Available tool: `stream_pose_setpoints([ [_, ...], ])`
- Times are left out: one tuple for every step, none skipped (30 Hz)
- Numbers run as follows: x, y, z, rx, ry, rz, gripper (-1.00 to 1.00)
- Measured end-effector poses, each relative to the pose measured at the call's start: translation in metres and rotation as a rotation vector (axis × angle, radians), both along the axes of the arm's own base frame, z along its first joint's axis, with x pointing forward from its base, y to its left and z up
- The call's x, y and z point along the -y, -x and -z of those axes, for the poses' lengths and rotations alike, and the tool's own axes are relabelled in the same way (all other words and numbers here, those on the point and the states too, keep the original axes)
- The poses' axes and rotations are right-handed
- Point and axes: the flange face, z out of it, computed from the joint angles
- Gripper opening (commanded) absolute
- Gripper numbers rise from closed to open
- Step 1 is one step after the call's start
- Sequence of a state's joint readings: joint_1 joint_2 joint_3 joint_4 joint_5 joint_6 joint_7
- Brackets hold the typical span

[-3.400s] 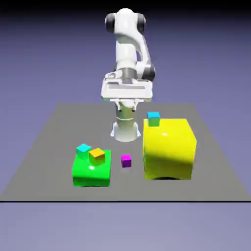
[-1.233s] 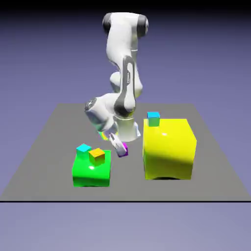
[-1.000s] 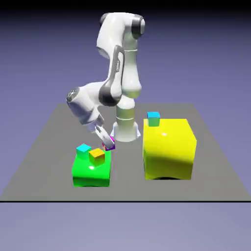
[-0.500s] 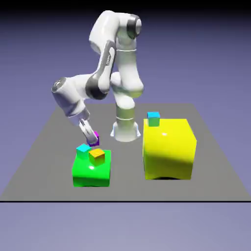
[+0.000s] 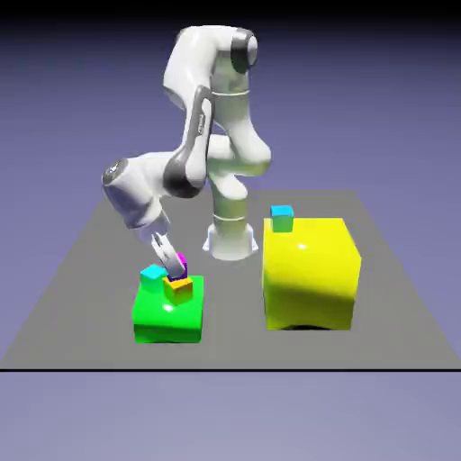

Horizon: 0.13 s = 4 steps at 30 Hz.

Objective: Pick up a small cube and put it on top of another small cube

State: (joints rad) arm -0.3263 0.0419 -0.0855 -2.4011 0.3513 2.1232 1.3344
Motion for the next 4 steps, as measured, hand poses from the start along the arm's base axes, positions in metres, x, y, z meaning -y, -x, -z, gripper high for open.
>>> stream_pose_setpoints([
  [-0.0005,0.0005,0.0023,-0.001,0.002,0.0,-1.0],
  [-0.001,0.001,0.0046,-0.003,0.005,0.0,-1.0],
  [-0.0016,0.0014,0.0068,-0.004,0.008,0.0,-1.0],
  [-0.0021,0.0019,0.009,-0.006,0.011,0.0,-1.0],
])
